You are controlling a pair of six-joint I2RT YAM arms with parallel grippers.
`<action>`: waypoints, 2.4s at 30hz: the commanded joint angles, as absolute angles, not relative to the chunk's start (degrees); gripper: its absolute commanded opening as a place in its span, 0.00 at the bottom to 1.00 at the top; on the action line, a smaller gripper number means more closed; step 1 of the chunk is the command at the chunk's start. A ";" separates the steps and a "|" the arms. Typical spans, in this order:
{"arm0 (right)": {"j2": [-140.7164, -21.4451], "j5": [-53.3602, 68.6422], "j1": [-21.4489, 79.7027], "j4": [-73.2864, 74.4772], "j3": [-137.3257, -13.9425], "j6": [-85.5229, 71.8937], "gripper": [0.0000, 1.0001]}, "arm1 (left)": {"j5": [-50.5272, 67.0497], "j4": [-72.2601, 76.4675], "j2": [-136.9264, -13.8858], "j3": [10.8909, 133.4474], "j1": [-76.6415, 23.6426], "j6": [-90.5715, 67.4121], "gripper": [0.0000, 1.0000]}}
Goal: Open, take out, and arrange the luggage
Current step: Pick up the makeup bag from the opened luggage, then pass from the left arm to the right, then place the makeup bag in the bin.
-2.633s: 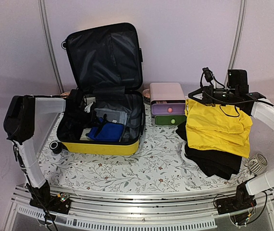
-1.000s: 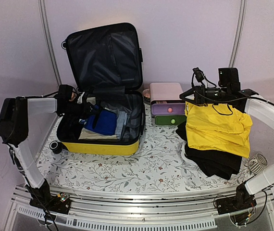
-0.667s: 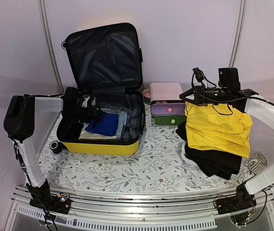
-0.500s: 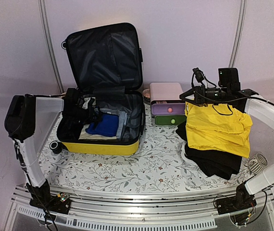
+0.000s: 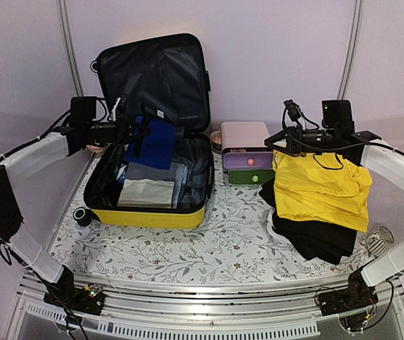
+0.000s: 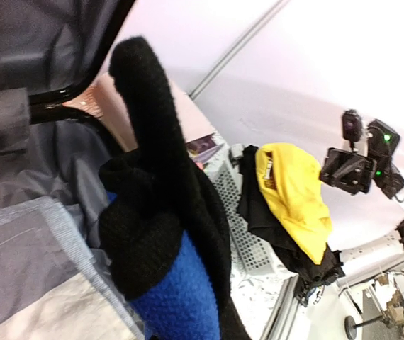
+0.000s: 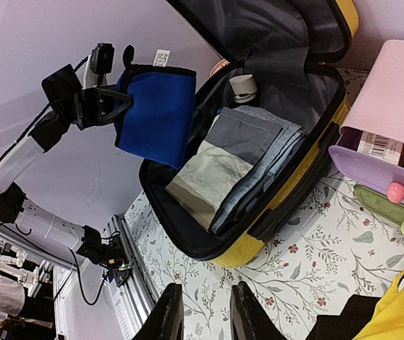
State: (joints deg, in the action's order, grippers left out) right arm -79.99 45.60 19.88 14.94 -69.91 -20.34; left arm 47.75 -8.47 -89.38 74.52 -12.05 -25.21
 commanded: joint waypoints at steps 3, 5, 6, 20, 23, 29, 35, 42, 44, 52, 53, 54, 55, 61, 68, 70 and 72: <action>-79.71 48.28 23.03 11.13 -70.31 -20.66 0.33 | 53.70 -0.46 -87.48 73.52 -18.16 -28.69 0.00; -79.77 49.76 25.44 8.49 -70.12 -20.49 0.43 | 54.75 3.21 -85.73 74.34 -21.62 -29.36 0.00; -79.60 50.24 26.78 5.82 -69.78 -20.61 0.51 | 55.26 5.71 -84.84 74.62 -23.16 -29.93 0.00; -72.12 49.72 38.01 -22.36 -61.96 -26.23 0.79 | 56.29 31.58 -77.92 72.03 -35.77 -39.33 0.00; -71.97 48.02 40.00 -22.38 -62.71 -24.22 0.76 | 55.94 33.02 -78.51 72.20 -37.38 -39.87 0.00; -73.20 47.87 41.20 -22.72 -64.48 -24.20 0.62 | 55.61 33.89 -80.69 73.60 -39.33 -39.94 0.00; -72.89 47.11 41.31 -22.52 -64.76 -24.50 0.42 | 56.24 34.75 -83.06 74.94 -40.38 -40.39 0.00; -71.52 43.54 41.31 -21.13 -64.85 -24.55 0.09 | 56.97 39.32 -86.89 75.51 -41.20 -43.02 0.00; -69.54 39.46 41.22 -16.16 -64.96 -24.24 0.02 | 56.26 40.89 -88.65 75.54 -41.42 -43.14 0.00; -59.82 18.86 38.51 20.02 -68.33 -24.26 0.01 | 54.76 55.67 -109.42 85.27 -45.14 -54.93 0.01; -58.54 17.45 37.76 23.45 -67.57 -24.85 0.01 | 54.69 59.37 -113.82 87.68 -45.80 -57.50 0.01; -56.90 16.35 36.92 25.96 -66.53 -25.57 0.01 | 54.46 62.10 -117.74 90.05 -46.48 -60.11 0.01; -55.03 15.16 35.93 27.94 -65.64 -26.10 0.01 | 54.11 64.70 -121.35 93.18 -47.35 -62.37 0.01; -48.68 8.72 29.50 46.49 -66.13 -28.65 0.01 | 52.06 63.28 -144.63 121.69 -52.03 -68.36 0.03; -50.10 2.36 21.86 53.09 -61.96 -28.05 0.01 | 47.57 46.94 -153.50 136.27 -53.44 -60.57 0.16; -50.73 2.04 18.59 51.64 -60.99 -27.01 0.01 | 46.05 43.15 -151.08 132.24 -53.44 -55.85 0.29; -52.12 3.09 15.27 50.04 -60.51 -25.64 0.01 | 44.61 40.83 -147.84 127.68 -53.21 -52.65 0.50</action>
State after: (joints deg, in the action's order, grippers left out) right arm -50.33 5.41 20.47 50.00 -62.00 -27.57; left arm 48.58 48.18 -154.34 133.03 -53.47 -60.53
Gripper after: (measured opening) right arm 0.035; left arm 0.318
